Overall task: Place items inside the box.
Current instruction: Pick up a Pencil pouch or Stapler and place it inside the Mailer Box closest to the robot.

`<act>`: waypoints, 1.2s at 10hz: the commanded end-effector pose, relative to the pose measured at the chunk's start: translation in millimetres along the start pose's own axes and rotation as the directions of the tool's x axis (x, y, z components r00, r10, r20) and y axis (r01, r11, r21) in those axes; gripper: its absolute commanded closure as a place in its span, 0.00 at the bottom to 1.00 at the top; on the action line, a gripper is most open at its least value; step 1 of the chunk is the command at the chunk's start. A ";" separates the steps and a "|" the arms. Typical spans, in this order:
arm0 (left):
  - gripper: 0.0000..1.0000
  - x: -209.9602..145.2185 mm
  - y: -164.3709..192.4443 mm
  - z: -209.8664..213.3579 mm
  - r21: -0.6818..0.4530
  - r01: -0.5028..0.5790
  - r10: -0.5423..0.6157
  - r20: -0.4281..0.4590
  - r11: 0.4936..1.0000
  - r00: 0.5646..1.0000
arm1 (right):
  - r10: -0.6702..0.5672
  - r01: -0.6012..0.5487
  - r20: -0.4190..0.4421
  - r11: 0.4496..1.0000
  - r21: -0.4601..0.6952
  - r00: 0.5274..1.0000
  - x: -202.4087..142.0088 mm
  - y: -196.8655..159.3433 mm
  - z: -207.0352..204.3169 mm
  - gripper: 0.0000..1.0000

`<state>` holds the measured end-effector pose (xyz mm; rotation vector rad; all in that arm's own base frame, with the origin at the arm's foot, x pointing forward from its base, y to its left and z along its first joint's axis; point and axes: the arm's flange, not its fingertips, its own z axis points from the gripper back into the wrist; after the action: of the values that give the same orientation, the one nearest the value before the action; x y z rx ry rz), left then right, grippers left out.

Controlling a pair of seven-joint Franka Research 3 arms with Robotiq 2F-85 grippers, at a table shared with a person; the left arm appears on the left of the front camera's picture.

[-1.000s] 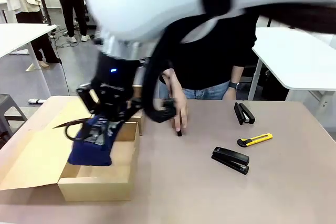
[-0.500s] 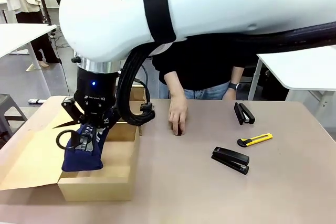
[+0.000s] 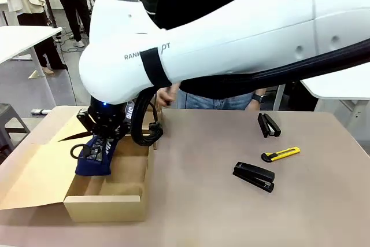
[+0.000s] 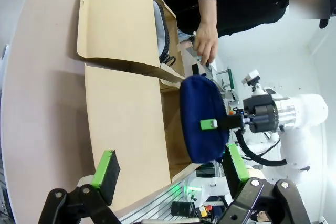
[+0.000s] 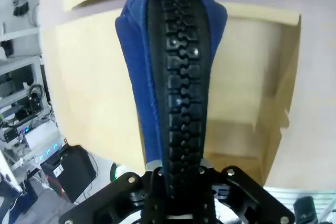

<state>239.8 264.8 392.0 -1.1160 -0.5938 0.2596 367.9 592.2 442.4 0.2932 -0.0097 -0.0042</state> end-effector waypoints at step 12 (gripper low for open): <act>0.00 0.3 -0.8 -0.4 -0.025 0.024 -0.023 0.019 0.999 1.000 | 0.021 -0.032 -0.068 0.984 -0.178 0.997 -24.1 16.4 -77.2 0.93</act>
<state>239.7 264.8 392.0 -1.1166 -0.5938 0.2590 343.1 621.9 361.0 0.1317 0.0619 0.0430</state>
